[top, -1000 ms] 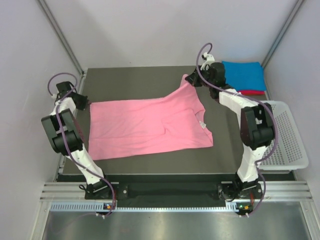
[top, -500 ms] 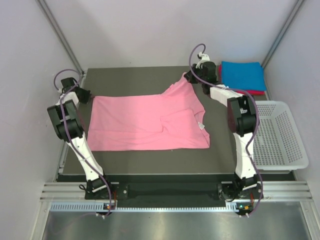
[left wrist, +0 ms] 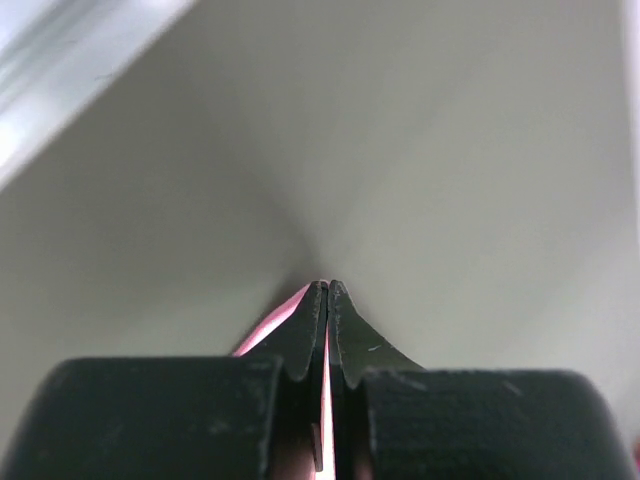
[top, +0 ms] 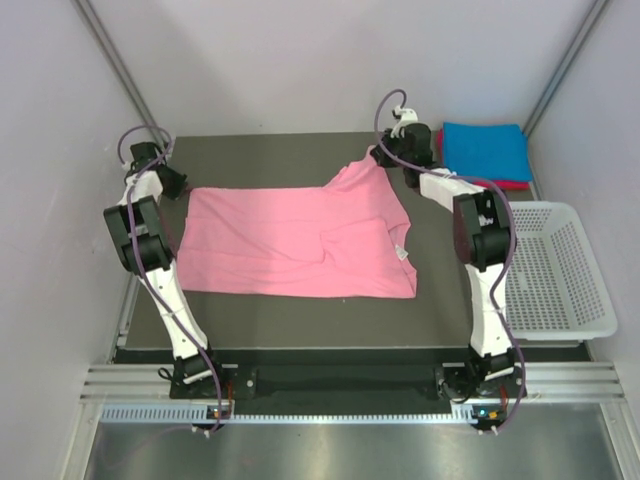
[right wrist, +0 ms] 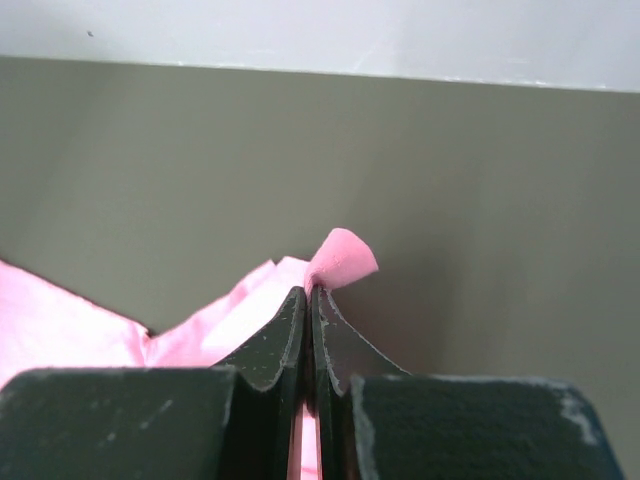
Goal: Fold and stack the t-shirts
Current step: Fold the tshirt
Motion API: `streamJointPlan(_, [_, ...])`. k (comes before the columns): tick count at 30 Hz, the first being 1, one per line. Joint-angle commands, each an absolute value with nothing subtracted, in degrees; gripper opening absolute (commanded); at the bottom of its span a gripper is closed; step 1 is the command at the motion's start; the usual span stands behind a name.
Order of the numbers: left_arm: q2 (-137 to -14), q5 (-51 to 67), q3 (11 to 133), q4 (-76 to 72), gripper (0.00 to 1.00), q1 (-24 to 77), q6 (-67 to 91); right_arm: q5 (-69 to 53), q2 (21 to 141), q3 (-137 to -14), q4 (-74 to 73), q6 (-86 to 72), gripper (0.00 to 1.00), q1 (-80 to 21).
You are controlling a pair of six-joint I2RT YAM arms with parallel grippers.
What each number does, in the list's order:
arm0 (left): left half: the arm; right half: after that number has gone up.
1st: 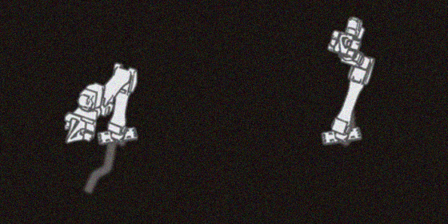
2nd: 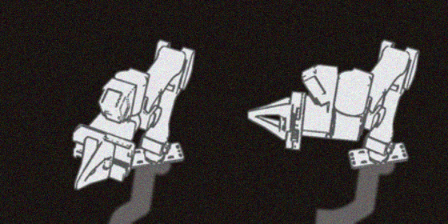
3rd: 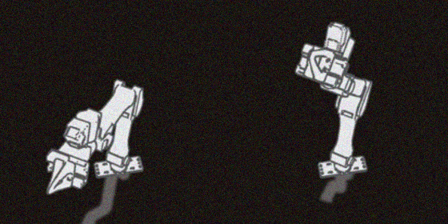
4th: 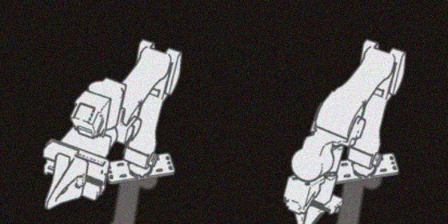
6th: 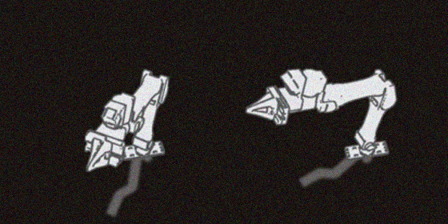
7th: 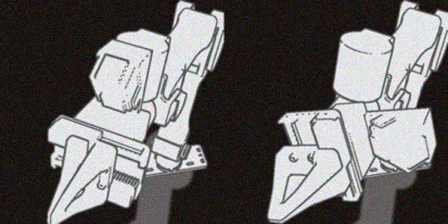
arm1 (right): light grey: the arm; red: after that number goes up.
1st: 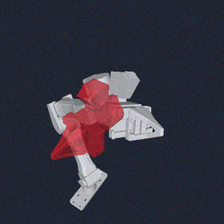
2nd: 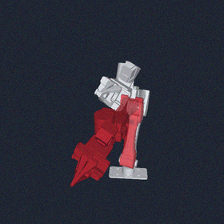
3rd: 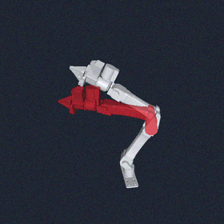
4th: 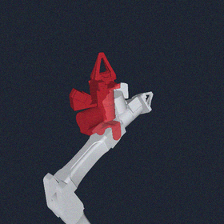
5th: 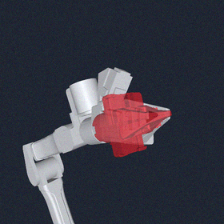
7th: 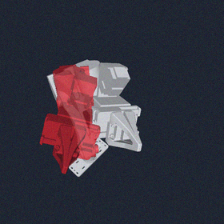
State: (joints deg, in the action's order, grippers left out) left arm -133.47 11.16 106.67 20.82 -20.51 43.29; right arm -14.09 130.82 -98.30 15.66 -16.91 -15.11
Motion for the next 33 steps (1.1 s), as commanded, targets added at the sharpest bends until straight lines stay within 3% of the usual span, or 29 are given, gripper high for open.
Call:
streamJointPlan(1, [-129.03, 4.41, 108.90, 28.20, 0.00, -21.01, 36.31, -15.11, 124.37, -97.04, 16.70, -12.75, 0.00, -14.59])
streamJointPlan(9, [-128.40, 7.11, 106.70, 27.96, 0.00, -21.09, 32.52, -14.42, 118.48, -89.91, 20.21, -11.34, 0.00, -14.50])
streamJointPlan(16, [-130.43, 12.65, 106.08, 20.13, 0.00, -21.27, 37.17, -13.97, 123.21, -93.60, 21.97, -12.04, 0.00, -13.19])
streamJointPlan(33, [-135.88, 16.79, 113.11, 16.61, 0.00, -21.01, 42.63, -12.83, 125.25, -92.37, 30.85, -12.84, 0.00, -12.83])
